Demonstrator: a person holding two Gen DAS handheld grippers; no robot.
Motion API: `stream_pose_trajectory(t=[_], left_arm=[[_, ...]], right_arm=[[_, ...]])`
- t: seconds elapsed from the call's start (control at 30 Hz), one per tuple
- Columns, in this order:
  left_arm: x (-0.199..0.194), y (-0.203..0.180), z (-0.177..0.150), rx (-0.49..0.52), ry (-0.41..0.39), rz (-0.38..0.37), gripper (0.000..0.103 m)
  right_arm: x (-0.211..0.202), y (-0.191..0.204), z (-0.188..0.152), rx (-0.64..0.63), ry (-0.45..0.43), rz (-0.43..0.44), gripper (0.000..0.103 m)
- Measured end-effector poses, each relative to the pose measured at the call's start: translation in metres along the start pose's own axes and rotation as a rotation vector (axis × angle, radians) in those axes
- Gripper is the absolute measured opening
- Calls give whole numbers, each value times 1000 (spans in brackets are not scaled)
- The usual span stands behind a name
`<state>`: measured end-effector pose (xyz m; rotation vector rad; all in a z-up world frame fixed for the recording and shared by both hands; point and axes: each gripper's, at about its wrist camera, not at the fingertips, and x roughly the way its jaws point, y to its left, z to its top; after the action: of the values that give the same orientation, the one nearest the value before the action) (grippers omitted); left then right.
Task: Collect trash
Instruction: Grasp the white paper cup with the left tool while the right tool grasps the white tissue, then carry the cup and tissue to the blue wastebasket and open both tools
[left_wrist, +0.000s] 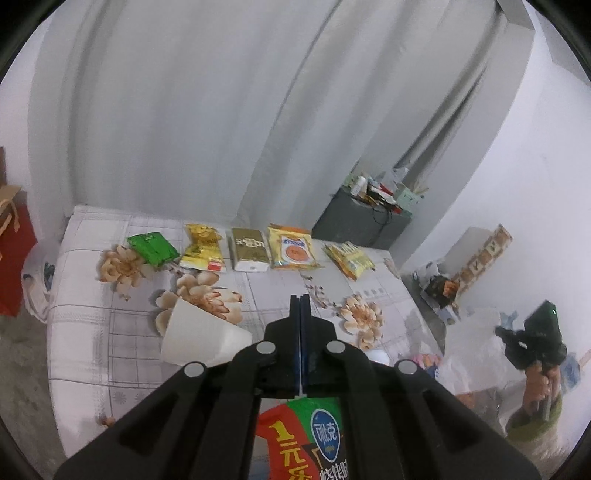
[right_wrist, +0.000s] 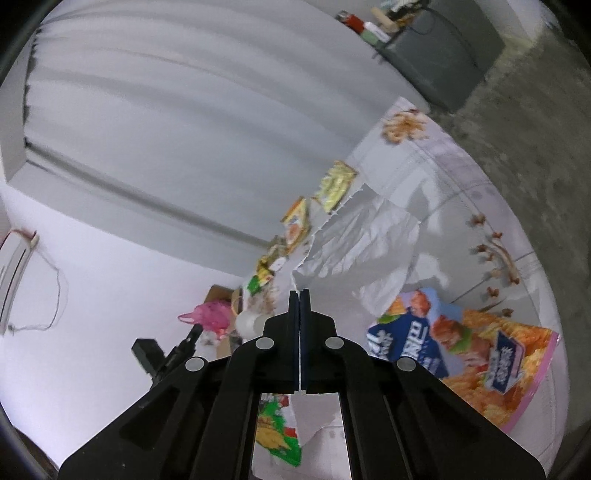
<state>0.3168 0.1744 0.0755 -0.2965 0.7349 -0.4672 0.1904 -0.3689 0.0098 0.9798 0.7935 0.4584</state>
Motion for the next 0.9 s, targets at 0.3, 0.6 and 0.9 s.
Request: stream_pose_trajectory(t=[0.3, 0.6, 0.9], left_arm=[[27, 65, 6, -251, 40, 45, 47], [66, 112, -14, -373, 139, 118, 47], [77, 119, -20, -388, 155, 65, 26]], right_arm=[[-6, 21, -9, -58, 9, 37, 0], [1, 24, -10, -72, 23, 37, 0], [7, 21, -10, -61, 30, 41, 0]])
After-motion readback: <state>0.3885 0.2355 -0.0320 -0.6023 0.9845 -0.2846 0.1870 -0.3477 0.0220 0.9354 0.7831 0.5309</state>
